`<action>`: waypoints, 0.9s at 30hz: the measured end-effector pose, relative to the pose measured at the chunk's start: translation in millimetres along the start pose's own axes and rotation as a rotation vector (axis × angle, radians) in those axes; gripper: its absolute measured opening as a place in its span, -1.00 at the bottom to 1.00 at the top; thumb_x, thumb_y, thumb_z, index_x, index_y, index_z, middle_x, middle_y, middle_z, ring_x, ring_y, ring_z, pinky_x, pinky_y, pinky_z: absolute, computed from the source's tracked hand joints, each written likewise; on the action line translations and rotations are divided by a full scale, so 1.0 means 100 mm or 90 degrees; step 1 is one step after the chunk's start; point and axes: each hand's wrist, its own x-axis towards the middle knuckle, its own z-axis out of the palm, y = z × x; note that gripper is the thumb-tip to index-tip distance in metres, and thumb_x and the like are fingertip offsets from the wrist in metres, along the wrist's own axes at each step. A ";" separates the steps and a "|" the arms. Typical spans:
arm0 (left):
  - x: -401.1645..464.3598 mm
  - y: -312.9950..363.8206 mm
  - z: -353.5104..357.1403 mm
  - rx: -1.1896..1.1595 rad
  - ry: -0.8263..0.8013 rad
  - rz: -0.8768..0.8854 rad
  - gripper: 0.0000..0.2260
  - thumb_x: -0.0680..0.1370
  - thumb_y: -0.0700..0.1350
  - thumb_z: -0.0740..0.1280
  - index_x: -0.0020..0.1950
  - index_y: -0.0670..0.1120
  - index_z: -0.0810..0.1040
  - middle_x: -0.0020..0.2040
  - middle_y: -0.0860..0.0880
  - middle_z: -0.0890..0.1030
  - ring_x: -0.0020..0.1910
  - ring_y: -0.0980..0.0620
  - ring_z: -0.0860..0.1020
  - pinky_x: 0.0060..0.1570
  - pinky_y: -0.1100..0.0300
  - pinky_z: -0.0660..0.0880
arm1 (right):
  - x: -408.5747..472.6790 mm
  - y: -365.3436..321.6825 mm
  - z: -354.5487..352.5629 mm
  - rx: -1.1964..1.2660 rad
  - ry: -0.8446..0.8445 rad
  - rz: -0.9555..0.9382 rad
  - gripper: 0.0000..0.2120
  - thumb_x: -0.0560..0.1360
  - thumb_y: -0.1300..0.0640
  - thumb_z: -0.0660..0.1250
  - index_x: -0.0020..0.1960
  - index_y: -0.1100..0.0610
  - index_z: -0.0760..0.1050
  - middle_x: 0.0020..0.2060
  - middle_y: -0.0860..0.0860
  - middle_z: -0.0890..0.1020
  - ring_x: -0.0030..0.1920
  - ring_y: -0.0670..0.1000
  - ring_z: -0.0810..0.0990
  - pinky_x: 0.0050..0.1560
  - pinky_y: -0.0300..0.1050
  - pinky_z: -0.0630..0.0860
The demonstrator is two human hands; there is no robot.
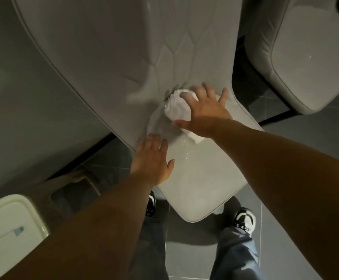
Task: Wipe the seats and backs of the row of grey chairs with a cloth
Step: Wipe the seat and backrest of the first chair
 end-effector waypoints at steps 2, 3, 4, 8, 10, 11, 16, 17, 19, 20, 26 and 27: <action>-0.03 0.11 0.19 -0.046 -0.008 -0.022 -0.30 0.54 0.34 -0.08 0.55 -0.06 0.13 0.54 -0.17 0.19 0.52 -0.20 0.07 0.46 -0.20 0.02 | 0.10 0.07 0.14 0.029 -0.048 -0.023 -0.09 0.34 -0.65 0.04 0.57 -0.26 0.00 0.62 0.00 0.11 0.62 0.20 -0.06 0.43 0.55 -0.22; -0.04 0.18 0.30 -0.065 -0.018 -0.038 -0.30 0.54 0.33 -0.09 0.56 -0.05 0.11 0.55 -0.17 0.15 0.53 -0.19 0.03 0.47 -0.20 -0.03 | 0.14 0.09 0.21 0.047 -0.066 -0.028 -0.08 0.33 -0.66 -0.01 0.58 -0.27 -0.03 0.63 -0.01 0.09 0.62 0.19 -0.06 0.43 0.54 -0.21; -0.05 0.24 0.41 -0.072 -0.028 -0.054 -0.30 0.54 0.33 -0.11 0.57 -0.05 0.09 0.56 -0.17 0.13 0.54 -0.19 -0.01 0.48 -0.19 -0.08 | 0.17 0.11 0.28 0.056 -0.085 -0.036 -0.08 0.33 -0.66 -0.05 0.59 -0.27 -0.05 0.63 -0.02 0.07 0.62 0.18 -0.07 0.44 0.54 -0.19; 0.07 0.47 0.76 -0.057 -0.030 -0.124 -0.27 0.56 0.32 -0.16 0.60 -0.10 -0.03 0.59 -0.24 -0.03 0.55 -0.20 -0.17 0.47 -0.12 -0.25 | 0.15 0.26 0.69 0.024 -0.161 -0.130 -0.19 0.47 -0.57 -0.09 0.62 -0.25 -0.13 0.65 -0.03 -0.06 0.62 0.17 -0.17 0.46 0.48 -0.24; 0.15 0.60 0.88 -0.065 -0.006 -0.185 -0.28 0.58 0.34 -0.18 0.60 -0.08 -0.13 0.59 -0.22 -0.17 0.53 -0.18 -0.29 0.46 -0.11 -0.26 | 0.10 0.38 0.91 -0.007 -0.155 -0.175 -0.23 0.50 -0.54 -0.14 0.61 -0.26 -0.21 0.65 -0.03 -0.14 0.62 0.18 -0.25 0.46 0.46 -0.30; 0.18 0.65 0.94 -0.072 0.013 -0.214 -0.29 0.58 0.35 -0.18 0.60 -0.06 -0.16 0.58 -0.21 -0.20 0.53 -0.16 -0.30 0.48 -0.12 -0.23 | 0.10 0.45 1.02 -0.025 -0.132 -0.192 -0.23 0.50 -0.53 -0.18 0.61 -0.25 -0.24 0.65 -0.03 -0.18 0.61 0.19 -0.27 0.46 0.47 -0.29; 0.28 0.71 1.19 -0.083 0.127 -0.257 -0.31 0.58 0.29 -0.02 0.61 -0.04 -0.02 0.60 -0.16 -0.08 0.57 -0.15 -0.10 0.49 -0.13 -0.06 | 0.35 0.83 1.36 -0.011 0.021 -0.214 -0.18 0.45 -0.56 -0.20 0.60 -0.24 -0.27 0.63 0.02 -0.24 0.60 0.19 -0.28 0.45 0.48 -0.25; 0.29 0.71 1.22 -0.081 0.136 -0.257 -0.31 0.57 0.27 0.00 0.61 -0.05 0.00 0.60 -0.16 -0.07 0.57 -0.15 -0.08 0.49 -0.13 -0.05 | 0.42 0.87 1.39 -0.007 0.042 -0.217 -0.16 0.44 -0.58 -0.18 0.61 -0.24 -0.23 0.64 0.04 -0.18 0.61 0.20 -0.24 0.45 0.49 -0.24; 0.31 0.71 1.24 -0.075 0.142 -0.264 -0.31 0.57 0.25 0.02 0.61 -0.04 -0.01 0.60 -0.16 -0.06 0.57 -0.14 -0.08 0.48 -0.13 -0.04 | 0.51 0.84 1.46 -0.001 0.091 -0.240 -0.13 0.42 -0.59 -0.10 0.62 -0.23 -0.10 0.65 0.08 -0.06 0.61 0.23 -0.14 0.45 0.51 -0.18; 0.30 0.73 1.24 -0.077 0.149 -0.267 -0.32 0.57 0.24 0.03 0.61 -0.04 -0.01 0.60 -0.16 -0.06 0.57 -0.14 -0.08 0.48 -0.12 -0.03 | 0.54 0.79 1.50 0.005 0.118 -0.254 -0.13 0.42 -0.58 -0.04 0.63 -0.21 -0.04 0.64 0.10 -0.01 0.61 0.24 -0.10 0.45 0.53 -0.15; 0.30 0.71 1.29 -0.090 0.193 -0.246 -0.32 0.56 0.22 0.05 0.61 -0.07 0.03 0.60 -0.18 0.00 0.56 -0.15 -0.04 0.47 -0.14 0.02 | 0.90 0.28 1.50 0.066 0.149 -0.260 -0.13 0.35 -0.59 0.06 0.58 -0.27 0.09 0.61 0.05 0.09 0.58 0.28 -0.05 0.44 0.53 -0.07; 0.30 0.71 1.30 -0.090 0.195 -0.247 -0.32 0.56 0.21 0.05 0.61 -0.07 0.03 0.60 -0.18 0.01 0.56 -0.15 -0.04 0.47 -0.14 0.02 | 0.96 0.22 1.49 0.078 0.144 -0.251 -0.13 0.34 -0.60 0.06 0.57 -0.29 0.09 0.60 0.05 0.09 0.58 0.28 -0.05 0.44 0.51 -0.06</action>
